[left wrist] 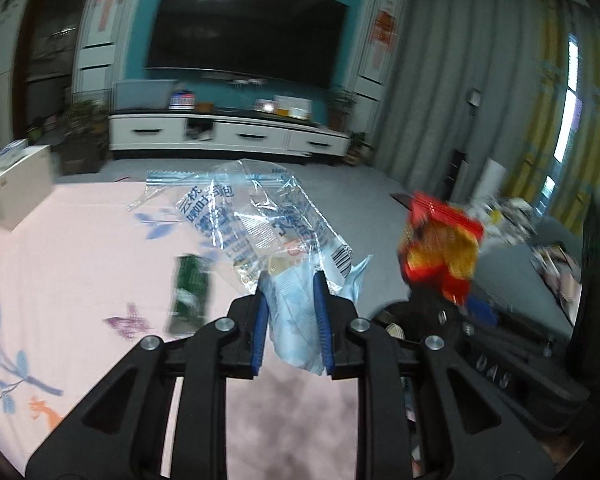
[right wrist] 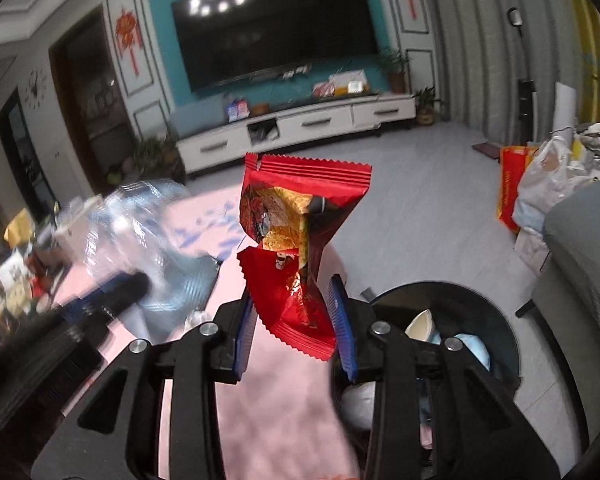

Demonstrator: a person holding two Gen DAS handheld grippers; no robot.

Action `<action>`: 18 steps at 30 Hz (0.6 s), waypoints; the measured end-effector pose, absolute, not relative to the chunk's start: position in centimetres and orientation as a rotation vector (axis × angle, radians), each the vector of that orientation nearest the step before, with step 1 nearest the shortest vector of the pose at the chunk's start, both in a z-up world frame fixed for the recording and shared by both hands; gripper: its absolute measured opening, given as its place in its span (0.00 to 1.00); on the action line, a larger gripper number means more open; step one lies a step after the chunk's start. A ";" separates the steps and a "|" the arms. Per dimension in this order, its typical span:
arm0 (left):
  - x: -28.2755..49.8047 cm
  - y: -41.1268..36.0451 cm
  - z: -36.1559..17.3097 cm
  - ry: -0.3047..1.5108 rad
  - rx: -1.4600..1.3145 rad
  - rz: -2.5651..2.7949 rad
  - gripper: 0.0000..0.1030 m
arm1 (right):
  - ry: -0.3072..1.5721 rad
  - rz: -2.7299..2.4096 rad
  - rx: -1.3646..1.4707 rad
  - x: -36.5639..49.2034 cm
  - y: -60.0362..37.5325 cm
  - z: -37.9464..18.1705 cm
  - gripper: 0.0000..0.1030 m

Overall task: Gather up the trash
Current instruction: 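Carry the clear wrapper and red packet over the black trash bin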

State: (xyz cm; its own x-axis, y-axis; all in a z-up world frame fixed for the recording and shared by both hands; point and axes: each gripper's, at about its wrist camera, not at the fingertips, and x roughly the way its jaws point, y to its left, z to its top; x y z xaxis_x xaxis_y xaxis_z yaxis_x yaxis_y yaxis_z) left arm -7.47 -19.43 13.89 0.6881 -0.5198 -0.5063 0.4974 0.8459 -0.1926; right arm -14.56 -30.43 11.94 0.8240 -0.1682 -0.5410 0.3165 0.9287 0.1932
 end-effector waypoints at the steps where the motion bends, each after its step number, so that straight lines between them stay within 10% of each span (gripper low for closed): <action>1: -7.9 -20.3 13.9 0.580 -0.032 -0.590 0.22 | 0.527 -0.276 0.294 -15.2 -31.1 12.3 0.35; 18: -9.5 -34.3 8.2 0.839 0.002 -0.874 0.22 | 0.483 -0.592 0.524 -21.0 -42.3 10.2 0.35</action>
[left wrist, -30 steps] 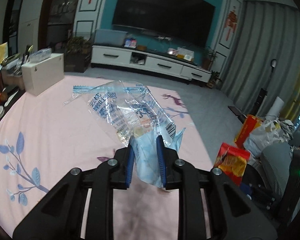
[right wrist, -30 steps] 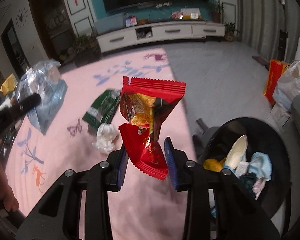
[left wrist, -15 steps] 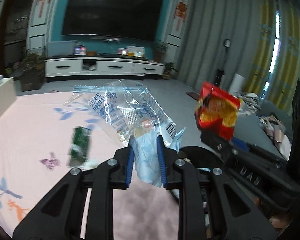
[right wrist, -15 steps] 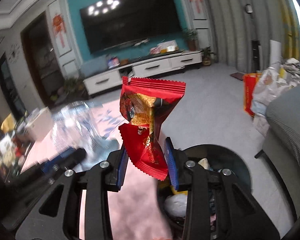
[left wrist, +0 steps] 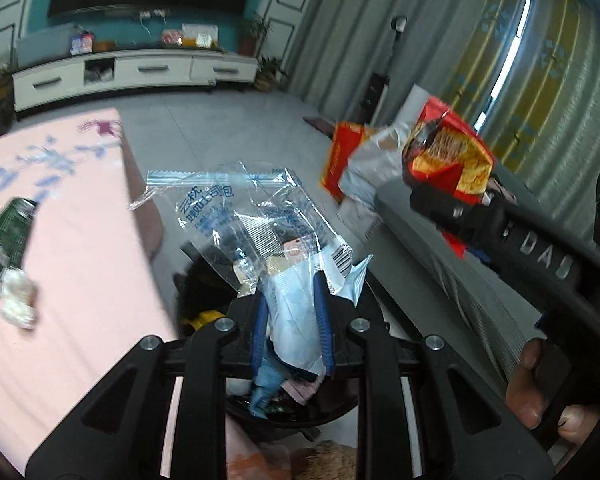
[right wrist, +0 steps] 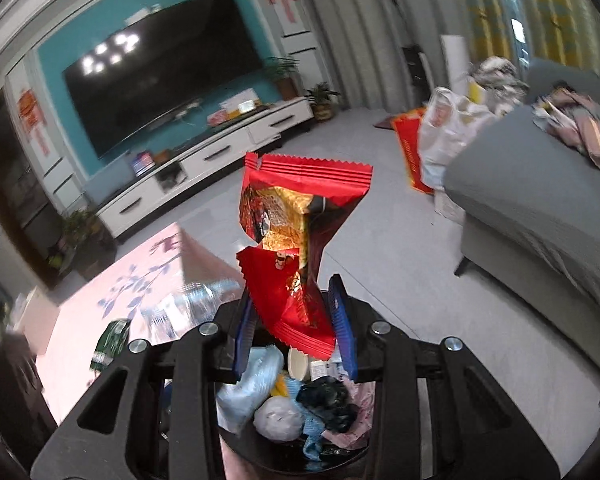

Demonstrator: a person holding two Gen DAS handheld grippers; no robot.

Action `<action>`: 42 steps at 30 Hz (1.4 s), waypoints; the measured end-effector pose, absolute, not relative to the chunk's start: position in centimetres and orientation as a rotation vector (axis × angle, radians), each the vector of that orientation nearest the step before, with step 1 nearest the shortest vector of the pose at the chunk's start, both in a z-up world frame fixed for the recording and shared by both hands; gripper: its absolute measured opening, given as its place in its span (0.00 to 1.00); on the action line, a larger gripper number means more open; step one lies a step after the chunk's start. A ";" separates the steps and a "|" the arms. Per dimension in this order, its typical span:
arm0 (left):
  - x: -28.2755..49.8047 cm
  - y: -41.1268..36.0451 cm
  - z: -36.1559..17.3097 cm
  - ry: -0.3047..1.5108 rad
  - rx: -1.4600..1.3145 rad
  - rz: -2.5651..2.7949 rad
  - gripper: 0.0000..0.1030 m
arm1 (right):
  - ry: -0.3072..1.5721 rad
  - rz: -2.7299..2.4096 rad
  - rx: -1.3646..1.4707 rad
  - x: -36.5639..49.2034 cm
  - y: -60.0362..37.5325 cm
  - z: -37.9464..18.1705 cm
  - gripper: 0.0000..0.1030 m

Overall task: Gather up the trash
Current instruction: 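Carry the clear wrapper and red packet over the black trash bin, then open both tools to drop the wrapper and packet into the bin, then grasp the green snack packet with the left tool while the right tool grasps the white tissue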

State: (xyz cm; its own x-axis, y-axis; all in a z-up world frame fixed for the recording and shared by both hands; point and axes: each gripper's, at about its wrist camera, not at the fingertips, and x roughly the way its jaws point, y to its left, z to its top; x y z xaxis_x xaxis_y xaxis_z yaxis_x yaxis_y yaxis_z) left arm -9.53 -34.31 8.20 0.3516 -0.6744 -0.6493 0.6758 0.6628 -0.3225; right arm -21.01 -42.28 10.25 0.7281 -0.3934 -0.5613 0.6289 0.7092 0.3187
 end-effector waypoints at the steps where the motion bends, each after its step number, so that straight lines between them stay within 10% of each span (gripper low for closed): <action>1: -9.4 -34.9 7.6 0.859 0.008 -0.881 0.22 | 0.496 -0.606 0.538 -20.9 -42.8 9.8 0.35; 20: -7.7 -39.5 0.9 1.100 0.039 -0.885 0.29 | 0.694 -0.664 0.626 -18.4 -45.9 4.3 0.35; 30: -7.8 -34.8 4.4 1.001 -0.039 -0.828 0.81 | 0.715 -0.621 0.595 -18.0 -45.0 4.7 0.35; 42: -0.7 -16.3 10.0 0.785 -0.153 -0.438 0.97 | 0.838 -0.605 0.457 -14.8 -42.4 4.0 0.50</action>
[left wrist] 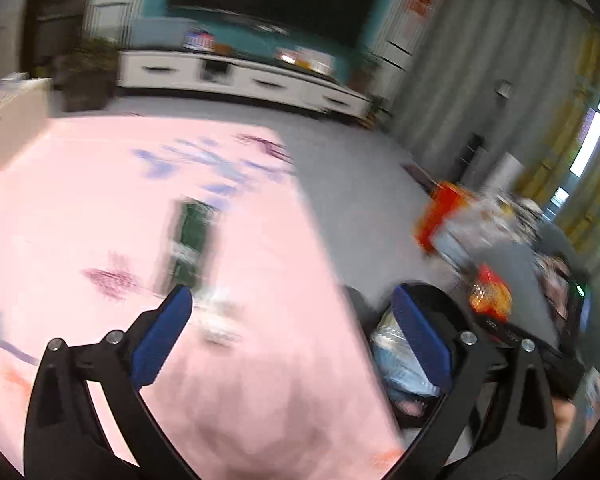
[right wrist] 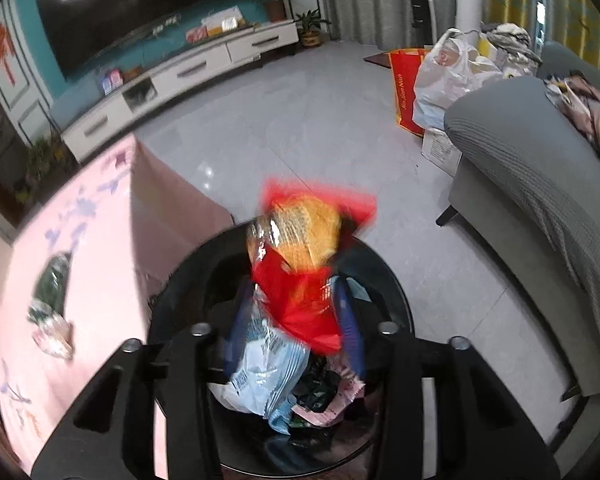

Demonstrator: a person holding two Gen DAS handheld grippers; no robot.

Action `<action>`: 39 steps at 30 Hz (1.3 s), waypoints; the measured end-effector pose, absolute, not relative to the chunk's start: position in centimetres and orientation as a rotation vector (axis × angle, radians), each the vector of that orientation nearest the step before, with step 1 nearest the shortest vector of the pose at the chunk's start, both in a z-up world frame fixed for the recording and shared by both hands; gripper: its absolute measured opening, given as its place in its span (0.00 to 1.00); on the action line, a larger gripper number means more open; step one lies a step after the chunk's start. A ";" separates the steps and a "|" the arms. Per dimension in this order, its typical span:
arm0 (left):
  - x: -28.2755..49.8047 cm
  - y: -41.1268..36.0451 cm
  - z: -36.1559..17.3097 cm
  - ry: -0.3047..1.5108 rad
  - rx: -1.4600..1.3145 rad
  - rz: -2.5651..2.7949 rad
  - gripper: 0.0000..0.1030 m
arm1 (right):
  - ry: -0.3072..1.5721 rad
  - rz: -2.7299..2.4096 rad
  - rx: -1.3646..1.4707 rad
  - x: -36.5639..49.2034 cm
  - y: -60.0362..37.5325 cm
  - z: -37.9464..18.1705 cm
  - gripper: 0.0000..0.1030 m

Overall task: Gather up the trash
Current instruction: 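Grasp the green snack packet with the left tool while the right tool grasps the white tissue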

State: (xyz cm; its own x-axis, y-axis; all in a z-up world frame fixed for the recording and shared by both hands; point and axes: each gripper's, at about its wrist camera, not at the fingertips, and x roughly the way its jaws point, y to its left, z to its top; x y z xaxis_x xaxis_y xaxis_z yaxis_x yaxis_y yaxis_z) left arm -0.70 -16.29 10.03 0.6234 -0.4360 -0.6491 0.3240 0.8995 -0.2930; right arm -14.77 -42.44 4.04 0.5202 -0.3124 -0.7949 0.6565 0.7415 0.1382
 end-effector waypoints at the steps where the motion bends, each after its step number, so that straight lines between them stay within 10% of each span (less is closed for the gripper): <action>1: 0.1 -14.6 9.9 0.778 -0.174 -0.396 0.97 | 0.844 -0.604 0.451 -14.6 -42.3 3.9 0.60; 14: 6.7 -5.8 7.3 0.822 -0.307 -0.274 0.97 | 0.760 -0.427 0.390 -11.0 -35.6 6.0 0.82; 20: 9.4 -7.9 5.5 0.897 -0.392 -0.389 0.97 | 0.760 -0.101 0.354 -5.3 -29.0 5.6 0.81; 23: 10.6 -9.9 3.9 0.942 -0.388 -0.432 0.96 | 0.830 0.017 0.264 -2.2 -25.1 3.7 0.63; 35: 12.0 -13.3 -1.4 1.094 -0.328 -0.490 0.36 | 0.973 0.130 0.312 0.7 -22.0 -0.9 0.40; 39: 11.4 -13.4 -1.1 1.075 -0.316 -0.480 0.11 | 0.963 0.124 0.287 0.4 -21.1 -1.2 0.17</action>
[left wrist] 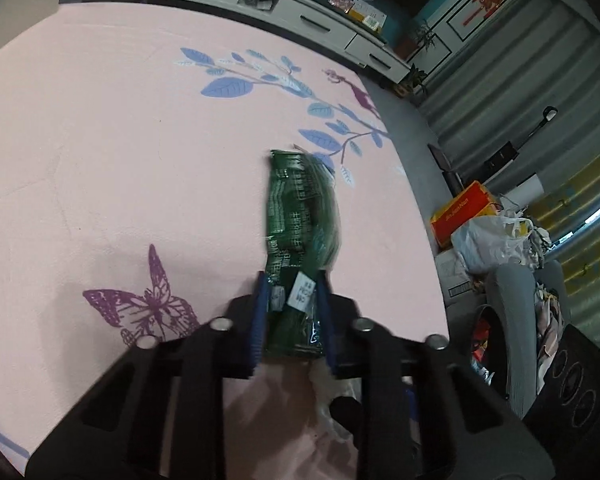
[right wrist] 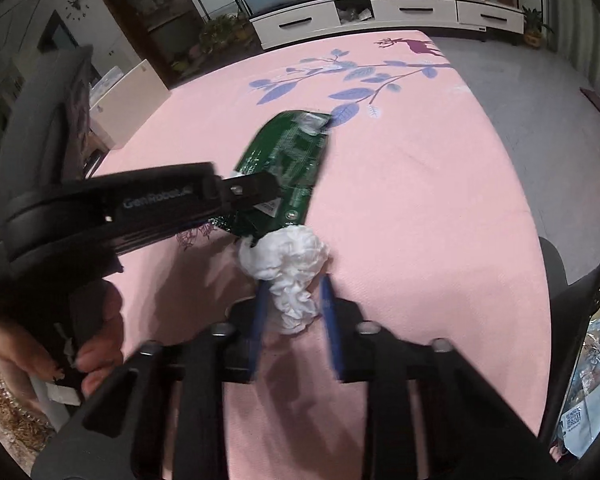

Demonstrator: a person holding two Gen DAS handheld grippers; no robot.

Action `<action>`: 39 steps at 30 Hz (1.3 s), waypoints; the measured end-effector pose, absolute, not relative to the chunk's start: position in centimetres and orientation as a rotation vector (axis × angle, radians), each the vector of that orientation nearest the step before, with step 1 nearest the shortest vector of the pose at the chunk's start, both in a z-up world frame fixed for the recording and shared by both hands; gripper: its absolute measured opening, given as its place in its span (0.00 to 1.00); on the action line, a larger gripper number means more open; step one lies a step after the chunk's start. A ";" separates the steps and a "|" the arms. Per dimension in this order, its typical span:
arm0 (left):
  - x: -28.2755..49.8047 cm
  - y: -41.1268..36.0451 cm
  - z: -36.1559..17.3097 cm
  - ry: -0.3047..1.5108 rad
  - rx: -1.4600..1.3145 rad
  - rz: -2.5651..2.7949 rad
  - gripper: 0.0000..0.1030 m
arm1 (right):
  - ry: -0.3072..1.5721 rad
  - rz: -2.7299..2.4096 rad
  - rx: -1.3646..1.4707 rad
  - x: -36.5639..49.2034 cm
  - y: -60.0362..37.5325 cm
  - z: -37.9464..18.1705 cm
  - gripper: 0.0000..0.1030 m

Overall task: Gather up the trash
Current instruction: 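Grasp the green snack packet with the left tool while the right tool grasps the white tissue, then carry the green packet and white tissue over the black trash bin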

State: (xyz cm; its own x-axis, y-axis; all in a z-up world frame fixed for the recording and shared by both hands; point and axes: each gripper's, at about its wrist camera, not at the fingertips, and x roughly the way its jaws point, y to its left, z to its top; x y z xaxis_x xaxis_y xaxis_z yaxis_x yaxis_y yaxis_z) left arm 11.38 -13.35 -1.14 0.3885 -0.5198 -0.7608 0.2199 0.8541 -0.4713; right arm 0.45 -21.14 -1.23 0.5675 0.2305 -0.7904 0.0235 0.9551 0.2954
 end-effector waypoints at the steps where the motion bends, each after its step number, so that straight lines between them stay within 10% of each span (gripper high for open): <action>1: 11.1 -13.3 -0.9 1.068 -0.316 -0.482 0.11 | 0.954 0.124 0.286 0.3 -21.0 -1.1 0.14; 39: -4.2 -16.9 13.0 0.736 -0.213 -0.764 0.08 | 0.495 -0.204 0.405 -14.7 -31.6 11.8 0.10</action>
State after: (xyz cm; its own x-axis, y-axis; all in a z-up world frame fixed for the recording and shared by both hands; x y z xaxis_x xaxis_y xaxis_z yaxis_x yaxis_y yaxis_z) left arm -4.18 -16.93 12.97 0.4901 -0.6941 -0.5273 0.5520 0.7153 -0.4285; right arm -14.69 -31.57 11.85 0.8619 -0.0926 -0.4986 0.2858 0.9008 0.3269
